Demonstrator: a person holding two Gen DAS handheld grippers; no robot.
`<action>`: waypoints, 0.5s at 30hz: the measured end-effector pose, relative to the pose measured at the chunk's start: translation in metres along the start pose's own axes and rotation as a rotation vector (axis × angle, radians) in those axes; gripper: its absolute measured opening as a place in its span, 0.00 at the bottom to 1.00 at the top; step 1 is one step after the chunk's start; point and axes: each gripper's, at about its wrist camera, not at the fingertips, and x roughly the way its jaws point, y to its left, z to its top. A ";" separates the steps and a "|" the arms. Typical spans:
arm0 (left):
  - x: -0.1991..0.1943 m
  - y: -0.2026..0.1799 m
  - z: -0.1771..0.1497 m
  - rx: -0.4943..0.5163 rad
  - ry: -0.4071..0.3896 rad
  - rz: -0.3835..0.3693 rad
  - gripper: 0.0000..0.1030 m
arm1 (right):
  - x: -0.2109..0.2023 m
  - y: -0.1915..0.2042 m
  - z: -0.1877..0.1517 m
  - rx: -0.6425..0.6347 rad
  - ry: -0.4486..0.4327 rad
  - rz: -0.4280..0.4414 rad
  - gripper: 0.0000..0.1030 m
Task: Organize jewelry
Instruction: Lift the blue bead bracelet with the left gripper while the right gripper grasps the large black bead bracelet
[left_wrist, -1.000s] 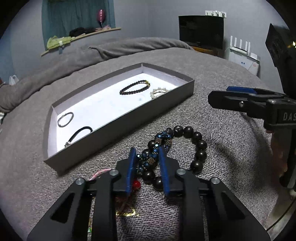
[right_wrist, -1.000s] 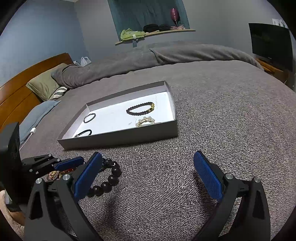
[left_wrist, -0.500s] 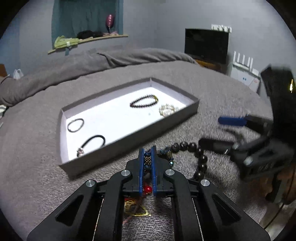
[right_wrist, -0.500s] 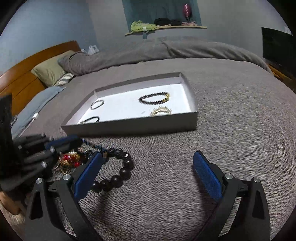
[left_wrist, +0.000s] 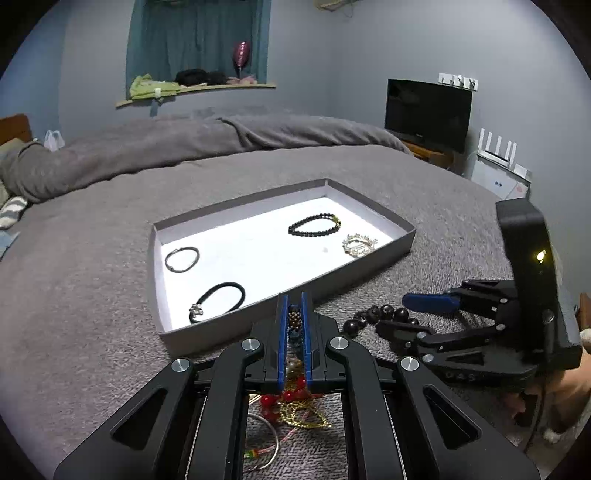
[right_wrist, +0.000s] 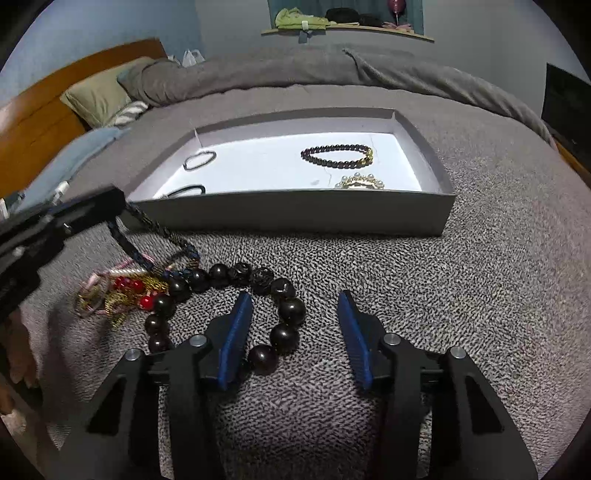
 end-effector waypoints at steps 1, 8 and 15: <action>-0.001 0.001 0.000 -0.003 -0.002 0.000 0.08 | 0.001 0.003 0.000 -0.013 0.008 0.002 0.36; -0.011 0.005 0.002 -0.012 -0.025 0.004 0.08 | -0.014 0.008 0.003 -0.035 -0.034 0.060 0.14; -0.029 0.015 0.013 -0.038 -0.082 0.015 0.08 | -0.070 0.000 0.013 -0.011 -0.263 0.109 0.14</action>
